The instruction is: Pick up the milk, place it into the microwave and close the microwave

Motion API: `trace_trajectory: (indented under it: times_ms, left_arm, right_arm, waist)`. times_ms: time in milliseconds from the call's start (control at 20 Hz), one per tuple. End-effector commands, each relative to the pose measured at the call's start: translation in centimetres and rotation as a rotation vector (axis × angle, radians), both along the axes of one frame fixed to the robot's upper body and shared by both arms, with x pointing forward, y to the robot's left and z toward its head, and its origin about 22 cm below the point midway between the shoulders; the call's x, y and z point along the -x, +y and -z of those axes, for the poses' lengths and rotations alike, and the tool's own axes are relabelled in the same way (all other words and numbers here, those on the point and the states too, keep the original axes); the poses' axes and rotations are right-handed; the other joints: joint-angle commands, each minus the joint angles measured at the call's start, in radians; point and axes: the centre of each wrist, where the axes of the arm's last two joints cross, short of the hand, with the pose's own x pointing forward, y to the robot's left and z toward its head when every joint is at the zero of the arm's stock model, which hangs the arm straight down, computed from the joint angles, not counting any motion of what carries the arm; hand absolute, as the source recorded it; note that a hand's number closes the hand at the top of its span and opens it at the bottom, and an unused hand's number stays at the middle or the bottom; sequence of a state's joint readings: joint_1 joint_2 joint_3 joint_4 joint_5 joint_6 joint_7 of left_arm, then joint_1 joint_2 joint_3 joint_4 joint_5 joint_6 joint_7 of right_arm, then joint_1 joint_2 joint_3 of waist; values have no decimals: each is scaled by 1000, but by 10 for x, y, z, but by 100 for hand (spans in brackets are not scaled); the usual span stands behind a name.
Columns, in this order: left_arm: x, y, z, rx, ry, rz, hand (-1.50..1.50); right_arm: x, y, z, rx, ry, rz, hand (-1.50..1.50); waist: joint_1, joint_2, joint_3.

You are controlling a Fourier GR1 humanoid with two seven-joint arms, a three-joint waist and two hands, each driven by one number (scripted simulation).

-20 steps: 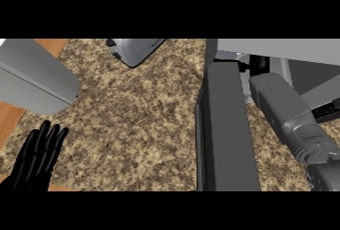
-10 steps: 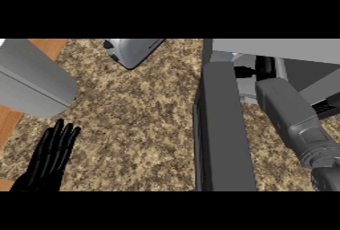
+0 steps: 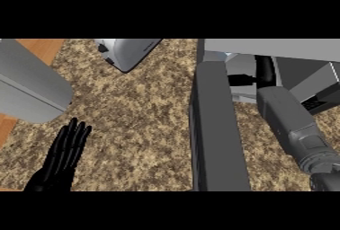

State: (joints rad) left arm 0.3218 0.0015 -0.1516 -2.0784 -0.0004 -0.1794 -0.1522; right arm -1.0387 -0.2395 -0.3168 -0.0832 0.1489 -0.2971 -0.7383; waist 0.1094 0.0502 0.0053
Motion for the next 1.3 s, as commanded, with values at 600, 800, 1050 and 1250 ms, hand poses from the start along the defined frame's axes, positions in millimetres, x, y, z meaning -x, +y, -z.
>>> trace_trajectory:
  times_ms: [600, 800, 1050, 1250]
  left_arm:
    - [-26, -3, 21, -60, 72, 169, -150]
    - [-39, -32, 26, -107, 116, 269, 150]
    - [-51, -42, 32, -172, 106, 323, 150]
    - [-55, -47, 44, -168, 157, 318, 150]
  right_arm:
    - [45, -11, 67, -228, 35, -187, -150]
    - [61, -5, 87, -230, 11, -201, -150]
    - [79, -21, 102, -247, 0, -238, -150]
    - [99, -28, 117, -251, 25, -260, -150]
  waist:
    - [-72, -32, -3]
    - [-90, -39, -4]
    - [-106, -47, -5]
    - [-127, -58, -7]
